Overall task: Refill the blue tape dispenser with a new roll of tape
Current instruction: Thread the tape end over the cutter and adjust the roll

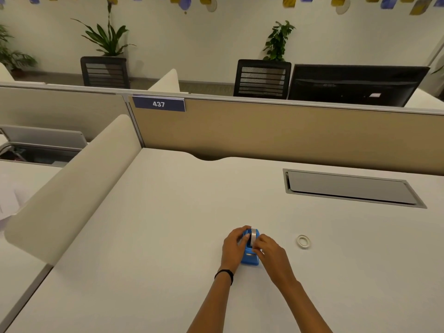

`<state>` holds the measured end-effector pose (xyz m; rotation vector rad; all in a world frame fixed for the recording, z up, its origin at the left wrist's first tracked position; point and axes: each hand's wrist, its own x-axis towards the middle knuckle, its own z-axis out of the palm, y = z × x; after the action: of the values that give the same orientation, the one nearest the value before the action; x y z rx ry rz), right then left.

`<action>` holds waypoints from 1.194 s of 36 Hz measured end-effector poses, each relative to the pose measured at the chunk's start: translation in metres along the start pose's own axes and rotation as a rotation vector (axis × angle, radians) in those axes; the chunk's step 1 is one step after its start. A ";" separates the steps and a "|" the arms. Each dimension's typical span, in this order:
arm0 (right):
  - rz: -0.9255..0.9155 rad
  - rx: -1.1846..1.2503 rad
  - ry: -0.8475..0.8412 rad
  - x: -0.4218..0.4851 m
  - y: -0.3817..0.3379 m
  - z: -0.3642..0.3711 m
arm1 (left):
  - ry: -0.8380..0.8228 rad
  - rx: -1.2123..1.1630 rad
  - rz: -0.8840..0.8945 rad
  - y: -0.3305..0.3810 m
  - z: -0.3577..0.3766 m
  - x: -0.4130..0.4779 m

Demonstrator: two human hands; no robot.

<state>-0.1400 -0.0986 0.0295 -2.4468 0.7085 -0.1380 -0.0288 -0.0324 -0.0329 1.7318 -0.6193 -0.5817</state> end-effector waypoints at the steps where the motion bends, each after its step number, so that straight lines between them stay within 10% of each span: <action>1: 0.004 0.007 -0.002 -0.001 0.000 0.000 | 0.002 -0.001 -0.002 0.000 0.000 0.000; 43: 0.166 0.012 -0.041 0.010 -0.012 0.000 | 0.017 -0.021 0.004 -0.005 0.004 0.000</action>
<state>-0.1264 -0.0953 0.0355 -2.3609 0.8859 -0.0270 -0.0312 -0.0340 -0.0386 1.7142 -0.6022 -0.5684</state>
